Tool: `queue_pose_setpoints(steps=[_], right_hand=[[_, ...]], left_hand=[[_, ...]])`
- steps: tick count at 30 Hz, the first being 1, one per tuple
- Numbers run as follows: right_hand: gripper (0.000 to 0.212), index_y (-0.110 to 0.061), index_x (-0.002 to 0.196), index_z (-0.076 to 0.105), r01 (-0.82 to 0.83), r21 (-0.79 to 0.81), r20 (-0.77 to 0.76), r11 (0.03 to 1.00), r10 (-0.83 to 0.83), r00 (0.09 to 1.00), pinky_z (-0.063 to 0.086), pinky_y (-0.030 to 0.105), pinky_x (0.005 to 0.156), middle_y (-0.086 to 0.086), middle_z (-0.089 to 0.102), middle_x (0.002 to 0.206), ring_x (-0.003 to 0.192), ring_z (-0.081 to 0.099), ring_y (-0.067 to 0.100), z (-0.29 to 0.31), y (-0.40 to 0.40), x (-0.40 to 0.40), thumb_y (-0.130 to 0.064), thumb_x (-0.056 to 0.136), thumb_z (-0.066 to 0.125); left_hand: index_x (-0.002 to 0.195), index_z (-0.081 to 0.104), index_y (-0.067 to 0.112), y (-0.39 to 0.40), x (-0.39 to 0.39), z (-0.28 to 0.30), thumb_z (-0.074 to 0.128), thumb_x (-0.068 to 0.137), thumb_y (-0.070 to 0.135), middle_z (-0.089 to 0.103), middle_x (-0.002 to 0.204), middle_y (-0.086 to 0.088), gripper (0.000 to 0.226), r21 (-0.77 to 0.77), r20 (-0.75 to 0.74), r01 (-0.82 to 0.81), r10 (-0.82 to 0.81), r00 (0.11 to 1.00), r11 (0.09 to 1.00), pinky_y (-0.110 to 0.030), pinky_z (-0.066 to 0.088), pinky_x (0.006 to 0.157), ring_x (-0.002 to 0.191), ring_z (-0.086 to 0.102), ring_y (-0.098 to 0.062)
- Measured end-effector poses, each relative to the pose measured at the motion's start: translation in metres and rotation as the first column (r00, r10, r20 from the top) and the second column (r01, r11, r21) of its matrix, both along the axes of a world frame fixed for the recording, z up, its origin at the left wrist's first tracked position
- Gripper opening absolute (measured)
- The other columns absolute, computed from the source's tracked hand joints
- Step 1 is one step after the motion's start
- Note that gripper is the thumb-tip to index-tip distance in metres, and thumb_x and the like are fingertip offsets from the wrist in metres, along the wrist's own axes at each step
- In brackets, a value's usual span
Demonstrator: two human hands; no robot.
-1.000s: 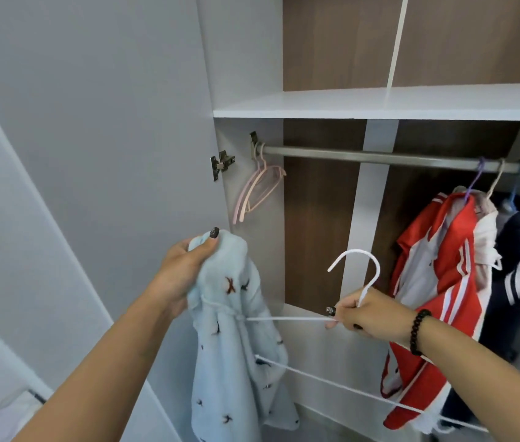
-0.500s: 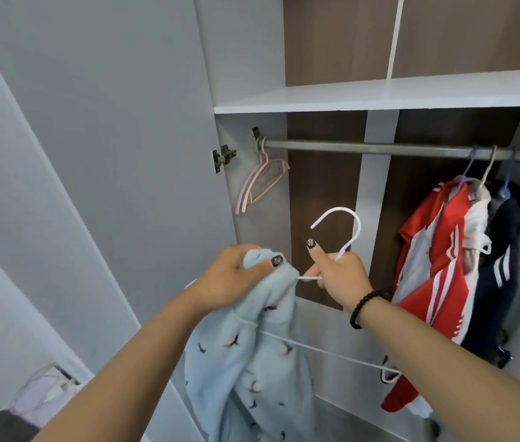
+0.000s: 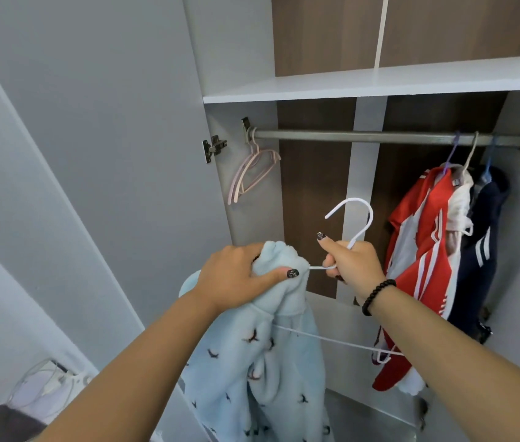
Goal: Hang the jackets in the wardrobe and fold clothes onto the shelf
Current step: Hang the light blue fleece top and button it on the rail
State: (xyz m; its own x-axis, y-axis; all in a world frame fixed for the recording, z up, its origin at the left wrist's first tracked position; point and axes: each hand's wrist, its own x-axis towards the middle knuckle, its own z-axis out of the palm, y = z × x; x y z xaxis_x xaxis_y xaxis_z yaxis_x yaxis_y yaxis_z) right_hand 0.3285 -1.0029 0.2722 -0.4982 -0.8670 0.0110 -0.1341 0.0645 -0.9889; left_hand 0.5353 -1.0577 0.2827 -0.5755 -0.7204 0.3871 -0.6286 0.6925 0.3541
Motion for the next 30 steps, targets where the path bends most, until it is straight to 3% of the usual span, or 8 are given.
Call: queue_pose_setpoints(steps=[3,6,9,12,16,21,25,30], right_hand=[[0.041,-0.013,0.053,0.066,-0.247,-0.059,-0.033,0.967,0.245,0.969,0.041,0.02,0.046,0.008,0.058,0.048,0.042,0.046,0.013,0.009,0.009,-0.012,-0.029,0.09,0.06],[0.021,-0.017,0.084,0.075,-0.403,-0.042,-0.183,0.914,0.389,0.903,0.053,0.016,0.06,-0.001,0.074,0.078,0.063,0.065,0.01,0.023,0.012,-0.026,-0.03,0.09,0.06],[0.013,-0.024,0.092,0.072,-0.241,-0.079,-0.239,0.967,0.217,0.946,0.053,0.012,0.067,-0.01,0.074,0.082,0.079,0.069,0.003,0.026,0.01,-0.045,-0.02,0.091,0.06],[0.02,-0.026,0.083,0.072,-0.046,-0.13,-0.26,0.99,0.011,0.966,0.051,0.019,0.073,-0.01,0.072,0.082,0.081,0.066,0.006,0.019,0.007,-0.059,-0.014,0.091,0.059],[0.021,-0.017,0.083,0.069,0.173,-0.184,0.006,0.968,-0.175,0.985,0.048,0.021,0.065,0.002,0.07,0.085,0.074,0.065,0.009,0.009,-0.004,-0.064,-0.016,0.095,0.052],[0.04,-0.011,0.087,0.065,0.117,-0.055,0.44,0.992,-0.081,0.894,0.048,0.029,0.066,0.007,0.069,0.085,0.078,0.065,0.02,-0.011,-0.023,-0.032,-0.031,0.103,0.034],[0.036,-0.012,0.097,0.063,-0.09,0.011,0.473,0.996,0.074,0.878,0.048,0.032,0.076,0.007,0.069,0.094,0.089,0.065,0.023,-0.03,-0.042,0.018,-0.032,0.103,0.034],[0.018,-0.018,0.095,0.065,-0.336,-0.034,0.313,0.941,0.329,0.891,0.046,0.032,0.086,0.001,0.071,0.098,0.093,0.064,0.014,-0.032,-0.068,0.096,-0.019,0.099,0.048]], left_hand=[[0.069,0.059,0.027,-0.013,0.003,0.006,0.059,0.061,0.082,0.054,0.058,0.01,0.056,0.113,-0.176,-0.055,0.074,0.982,0.992,-0.021,0.038,0.054,0.054,0.047,-0.005],[0.067,0.061,0.017,-0.029,0.022,0.017,0.071,0.053,0.072,0.048,0.057,0.014,0.057,0.216,-0.389,-0.071,0.153,0.909,0.974,-0.019,0.036,0.054,0.054,0.04,-0.002],[0.062,0.066,0.025,-0.042,0.051,0.032,0.081,0.055,0.061,0.05,0.053,0.017,0.04,0.259,-0.516,-0.074,0.202,0.832,0.963,-0.012,0.035,0.049,0.051,0.041,0.003],[0.071,0.069,0.006,-0.05,0.076,0.047,0.086,0.066,0.046,0.051,0.058,0.012,0.044,0.249,-0.578,-0.112,0.24,0.78,0.962,-0.009,0.035,0.045,0.048,0.04,0.003],[0.074,0.06,-0.006,-0.047,0.096,0.071,0.077,0.055,0.063,0.045,0.065,0.001,0.074,0.258,-0.621,-0.135,0.271,0.736,0.957,-0.022,0.033,0.05,0.057,0.038,-0.006],[0.077,0.059,-0.007,-0.043,0.115,0.094,0.077,0.053,0.071,0.047,0.067,-0.002,0.084,0.312,-0.646,-0.192,0.356,0.675,0.93,-0.027,0.035,0.057,0.061,0.041,-0.011],[0.052,0.055,0.021,-0.038,0.126,0.105,0.076,0.05,0.074,0.046,0.053,0.01,0.057,0.352,-0.661,-0.22,0.408,0.63,0.91,-0.016,0.036,0.046,0.049,0.041,-0.005],[0.066,0.056,0.018,-0.034,0.138,0.111,0.077,0.04,0.079,0.058,0.059,0.005,0.07,0.434,-0.632,-0.185,0.445,0.635,0.882,-0.021,0.047,0.05,0.053,0.054,-0.009]])
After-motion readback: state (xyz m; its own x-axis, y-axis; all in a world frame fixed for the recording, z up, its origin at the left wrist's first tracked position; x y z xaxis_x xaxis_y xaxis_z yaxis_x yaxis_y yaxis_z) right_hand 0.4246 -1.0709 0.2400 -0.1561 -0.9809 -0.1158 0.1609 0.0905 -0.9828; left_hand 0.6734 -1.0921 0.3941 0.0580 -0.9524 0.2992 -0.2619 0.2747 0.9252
